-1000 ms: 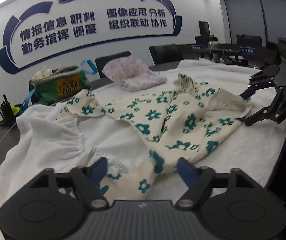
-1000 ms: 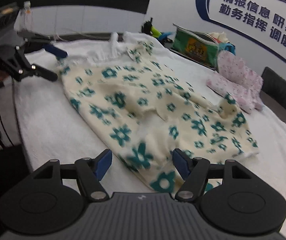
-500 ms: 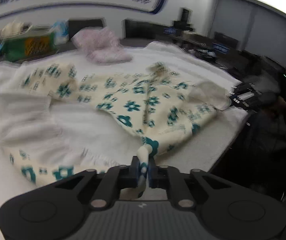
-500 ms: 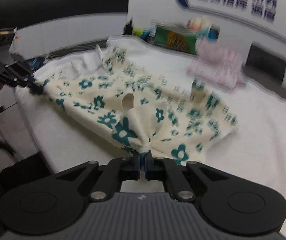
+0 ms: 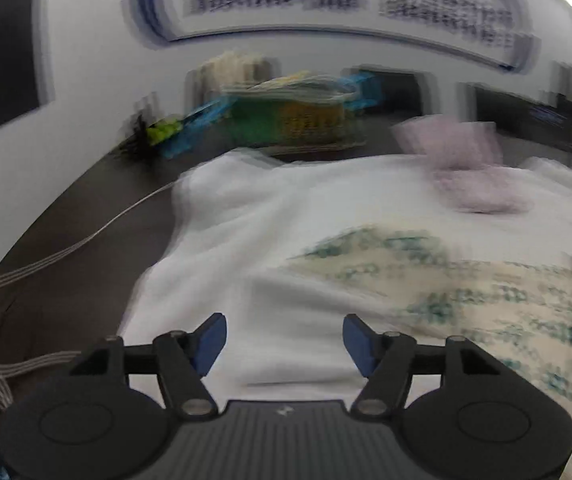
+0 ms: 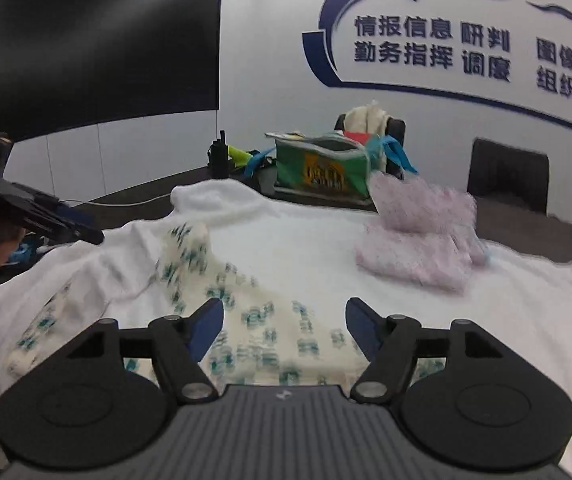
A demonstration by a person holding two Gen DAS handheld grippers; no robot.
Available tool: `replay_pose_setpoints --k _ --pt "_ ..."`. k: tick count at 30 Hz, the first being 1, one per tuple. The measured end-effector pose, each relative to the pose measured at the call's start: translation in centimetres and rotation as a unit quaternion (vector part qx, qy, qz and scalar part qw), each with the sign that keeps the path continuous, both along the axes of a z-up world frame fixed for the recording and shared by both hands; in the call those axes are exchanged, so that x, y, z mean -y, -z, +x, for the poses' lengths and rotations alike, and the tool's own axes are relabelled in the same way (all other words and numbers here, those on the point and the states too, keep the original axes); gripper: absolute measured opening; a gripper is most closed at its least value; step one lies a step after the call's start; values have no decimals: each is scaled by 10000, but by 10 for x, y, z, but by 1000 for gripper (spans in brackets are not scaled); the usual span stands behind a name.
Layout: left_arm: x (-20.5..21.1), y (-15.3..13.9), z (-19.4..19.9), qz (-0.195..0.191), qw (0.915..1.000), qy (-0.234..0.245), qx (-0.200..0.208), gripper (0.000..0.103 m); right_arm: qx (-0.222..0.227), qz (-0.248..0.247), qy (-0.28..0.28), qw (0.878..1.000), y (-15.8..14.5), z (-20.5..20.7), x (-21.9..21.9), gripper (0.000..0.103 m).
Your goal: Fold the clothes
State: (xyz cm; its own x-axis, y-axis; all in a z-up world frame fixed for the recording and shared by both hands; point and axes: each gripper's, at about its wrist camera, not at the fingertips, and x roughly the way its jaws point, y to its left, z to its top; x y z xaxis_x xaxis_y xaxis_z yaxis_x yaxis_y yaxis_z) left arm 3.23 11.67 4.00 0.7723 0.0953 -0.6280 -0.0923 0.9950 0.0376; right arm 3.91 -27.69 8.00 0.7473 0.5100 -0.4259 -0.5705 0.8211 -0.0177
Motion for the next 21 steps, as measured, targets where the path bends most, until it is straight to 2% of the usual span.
replay_pose_setpoints --k 3,5,6,7,8,9,11,12,14,15,16,19,21 --pt "-15 25 10 -190 9993 -321 -49 61 25 -185 -349 9992 -8 37 -48 69" --pt "-20 35 12 -498 9982 -332 -44 61 -67 -347 -702 9969 -10 61 -87 69" --pt "-22 37 11 -690 9973 -269 -1 58 -131 -435 -796 9958 -9 73 -106 69" --pt "-24 40 10 -881 9959 -206 43 33 -211 -500 -834 9950 -7 88 -125 69" --pt "-27 42 9 -1063 9942 -162 45 13 -380 -564 -909 9935 -1 107 -146 69" --pt "-29 45 8 -1192 9927 -162 18 3 -526 -564 -993 9921 5 122 -161 69" --pt "-32 47 2 -1327 9909 -206 55 1 -810 -600 -1081 9890 20 148 -187 69" --pt "-33 46 -4 -1361 9904 -235 93 0 -952 -618 -1123 9872 27 161 -200 65" --pt "-36 37 -25 -1485 9883 -254 235 0 -1338 -664 -1214 9813 40 178 -218 34" --pt "-37 31 -39 -1554 9869 -268 344 0 -1579 -658 -1294 9767 43 181 -222 3" --pt "-38 24 -53 -1615 9853 -312 467 0 -1676 -628 -1411 9737 44 181 -226 3" --pt "-40 9 -78 -1671 9820 -496 724 0 -710 -239 -2419 9674 25 146 -219 3" --pt "-37 14 -69 -1421 9862 -634 567 1 -418 -196 -2529 9664 20 137 -221 3"
